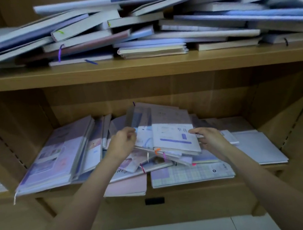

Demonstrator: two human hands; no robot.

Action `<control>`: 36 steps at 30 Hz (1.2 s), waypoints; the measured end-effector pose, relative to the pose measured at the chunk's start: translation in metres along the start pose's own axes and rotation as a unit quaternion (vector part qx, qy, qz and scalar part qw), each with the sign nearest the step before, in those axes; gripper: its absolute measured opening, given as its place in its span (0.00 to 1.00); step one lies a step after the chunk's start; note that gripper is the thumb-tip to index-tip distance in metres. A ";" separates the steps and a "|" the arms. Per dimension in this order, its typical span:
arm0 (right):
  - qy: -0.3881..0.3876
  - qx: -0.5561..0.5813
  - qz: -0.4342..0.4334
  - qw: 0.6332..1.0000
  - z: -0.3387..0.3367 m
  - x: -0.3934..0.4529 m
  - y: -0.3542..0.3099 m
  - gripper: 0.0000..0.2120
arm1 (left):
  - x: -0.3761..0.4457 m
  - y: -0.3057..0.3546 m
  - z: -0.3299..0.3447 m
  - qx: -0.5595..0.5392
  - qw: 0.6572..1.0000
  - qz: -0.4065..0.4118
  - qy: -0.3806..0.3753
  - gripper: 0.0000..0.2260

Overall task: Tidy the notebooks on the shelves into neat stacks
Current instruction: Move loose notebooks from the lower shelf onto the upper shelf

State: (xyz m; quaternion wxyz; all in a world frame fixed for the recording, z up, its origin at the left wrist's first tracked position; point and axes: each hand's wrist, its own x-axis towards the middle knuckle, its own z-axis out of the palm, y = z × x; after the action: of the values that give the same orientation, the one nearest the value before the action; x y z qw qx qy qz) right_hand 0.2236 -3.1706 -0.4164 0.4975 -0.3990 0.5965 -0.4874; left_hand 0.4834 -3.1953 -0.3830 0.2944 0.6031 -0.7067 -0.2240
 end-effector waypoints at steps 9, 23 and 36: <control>-0.028 -0.071 0.014 0.997 0.013 -0.001 0.007 0.29 | 0.001 0.043 0.026 0.018 0.988 -0.098 -0.117 0.11; 0.024 -0.129 0.022 0.991 0.004 -0.029 -0.041 0.28 | -0.023 0.037 0.012 -0.108 0.979 -0.076 -0.156 0.23; -0.119 -0.054 -0.069 0.989 0.000 -0.121 -0.085 0.21 | -0.071 0.033 -0.028 -0.417 0.867 -0.114 -0.249 0.11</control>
State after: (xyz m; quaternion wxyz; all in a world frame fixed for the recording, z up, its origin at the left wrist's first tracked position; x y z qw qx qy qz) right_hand 0.2454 -3.0721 -0.3085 0.5082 -0.5207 0.5292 -0.4366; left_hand 0.4861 -3.1191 -0.3510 0.3053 0.4251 -0.5233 -0.6725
